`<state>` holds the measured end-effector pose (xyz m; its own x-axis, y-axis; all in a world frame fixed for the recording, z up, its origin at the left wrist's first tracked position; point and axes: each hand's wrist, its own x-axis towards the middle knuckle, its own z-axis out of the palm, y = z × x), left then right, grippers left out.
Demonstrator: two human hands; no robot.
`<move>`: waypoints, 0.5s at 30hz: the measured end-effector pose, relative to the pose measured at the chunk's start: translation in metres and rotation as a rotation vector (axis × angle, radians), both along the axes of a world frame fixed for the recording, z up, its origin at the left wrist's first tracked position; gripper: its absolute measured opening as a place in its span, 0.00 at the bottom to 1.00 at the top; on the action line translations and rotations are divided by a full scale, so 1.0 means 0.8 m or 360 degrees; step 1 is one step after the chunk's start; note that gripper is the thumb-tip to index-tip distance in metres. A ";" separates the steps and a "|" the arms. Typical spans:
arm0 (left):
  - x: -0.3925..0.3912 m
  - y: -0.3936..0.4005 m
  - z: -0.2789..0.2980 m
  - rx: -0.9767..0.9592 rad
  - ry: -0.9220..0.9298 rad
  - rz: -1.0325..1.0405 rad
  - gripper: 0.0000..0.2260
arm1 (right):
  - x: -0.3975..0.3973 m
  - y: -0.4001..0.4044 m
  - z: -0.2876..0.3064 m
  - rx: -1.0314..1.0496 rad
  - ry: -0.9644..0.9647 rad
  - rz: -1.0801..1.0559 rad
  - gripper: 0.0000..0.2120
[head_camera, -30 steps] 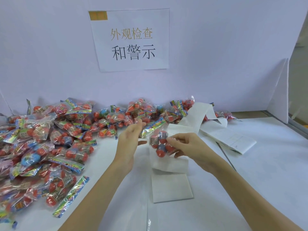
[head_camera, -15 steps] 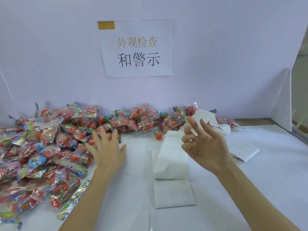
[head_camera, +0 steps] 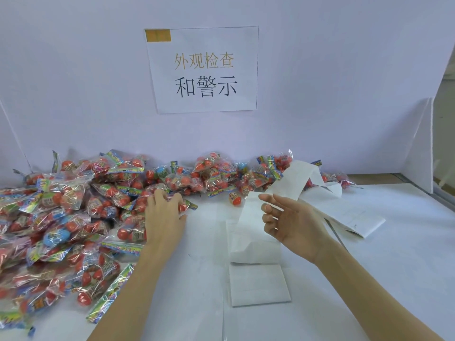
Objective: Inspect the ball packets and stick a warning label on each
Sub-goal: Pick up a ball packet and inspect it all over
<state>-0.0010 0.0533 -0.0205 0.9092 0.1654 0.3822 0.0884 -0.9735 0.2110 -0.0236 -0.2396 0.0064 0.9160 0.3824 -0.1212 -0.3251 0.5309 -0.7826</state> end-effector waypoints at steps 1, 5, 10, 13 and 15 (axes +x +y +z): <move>0.000 0.000 0.001 -0.0013 0.0001 -0.0061 0.13 | 0.000 0.000 -0.002 -0.0024 0.0006 -0.0002 0.11; -0.007 -0.011 0.012 -0.0027 -0.0188 -0.0196 0.07 | 0.003 0.000 -0.007 -0.0087 0.0021 0.0006 0.11; -0.024 -0.058 0.037 -0.1004 -0.0441 -0.0640 0.08 | 0.003 0.003 -0.008 -0.0221 -0.0100 -0.0067 0.15; -0.034 -0.084 0.038 -0.1282 -0.0255 -0.0855 0.10 | 0.000 0.007 -0.007 -0.0610 -0.0461 -0.0201 0.18; -0.038 -0.094 0.036 -0.1374 -0.0148 -0.0944 0.06 | -0.002 0.011 -0.005 -0.0730 -0.0639 -0.0151 0.21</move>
<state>-0.0311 -0.0221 0.0087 0.9067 -0.0469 0.4191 -0.4053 -0.3711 0.8354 -0.0256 -0.2311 0.0020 0.9518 0.2874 0.1075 0.0745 0.1232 -0.9896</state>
